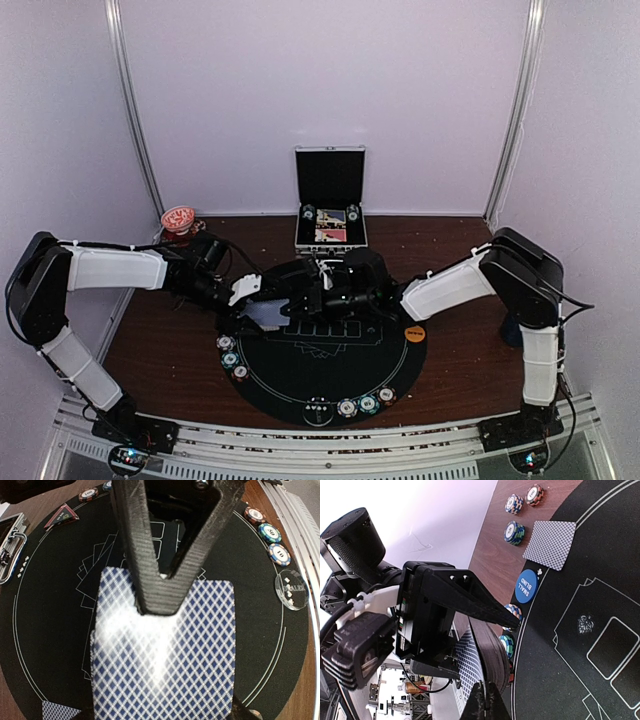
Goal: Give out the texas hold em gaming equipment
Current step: Pick up the poker card from the face-down deck piles, then distribute the poker card in the big blind area.
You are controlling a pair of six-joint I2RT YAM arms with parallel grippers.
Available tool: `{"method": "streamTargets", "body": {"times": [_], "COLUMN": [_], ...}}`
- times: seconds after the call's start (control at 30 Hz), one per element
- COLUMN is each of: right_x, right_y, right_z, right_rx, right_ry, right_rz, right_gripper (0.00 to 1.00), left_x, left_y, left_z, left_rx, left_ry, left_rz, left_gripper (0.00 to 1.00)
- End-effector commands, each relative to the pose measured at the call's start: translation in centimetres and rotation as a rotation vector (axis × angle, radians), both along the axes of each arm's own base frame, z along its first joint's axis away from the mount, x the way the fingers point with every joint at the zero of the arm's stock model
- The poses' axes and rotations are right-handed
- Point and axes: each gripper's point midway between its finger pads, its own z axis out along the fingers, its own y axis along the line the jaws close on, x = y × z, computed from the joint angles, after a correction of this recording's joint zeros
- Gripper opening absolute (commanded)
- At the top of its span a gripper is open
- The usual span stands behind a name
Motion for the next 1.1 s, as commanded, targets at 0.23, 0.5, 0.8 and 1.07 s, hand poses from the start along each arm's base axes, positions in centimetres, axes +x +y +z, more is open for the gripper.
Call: {"method": "streamTargets", "body": {"times": [0.23, 0.5, 0.8, 1.07], "right_x": [0.0, -1.9, -3.7, -5.5], "right_y": [-6.7, -13.7, -22.5, -27.0], "right_z": [2.6, 2.1, -0.1, -4.2], "right_rx": [0.038, -0.067, -0.229, -0.324], "right_ry": [-0.026, -0.043, -0.031, 0.052], "right_rz": [-0.127, -0.259, -0.488, -0.577], "right_gripper": [0.0, 0.0, 0.0, 0.0], "left_x": [0.5, 0.5, 0.5, 0.5], "left_y": [-0.3, -0.3, -0.3, -0.2], "left_z": [0.4, 0.4, 0.4, 0.3], "left_rx": [-0.021, -0.02, -0.019, -0.016], "left_ry": [-0.016, -0.017, -0.015, -0.015], "left_rz": [-0.008, -0.008, -0.006, -0.005], "left_gripper": [0.61, 0.61, 0.61, 0.61]}}
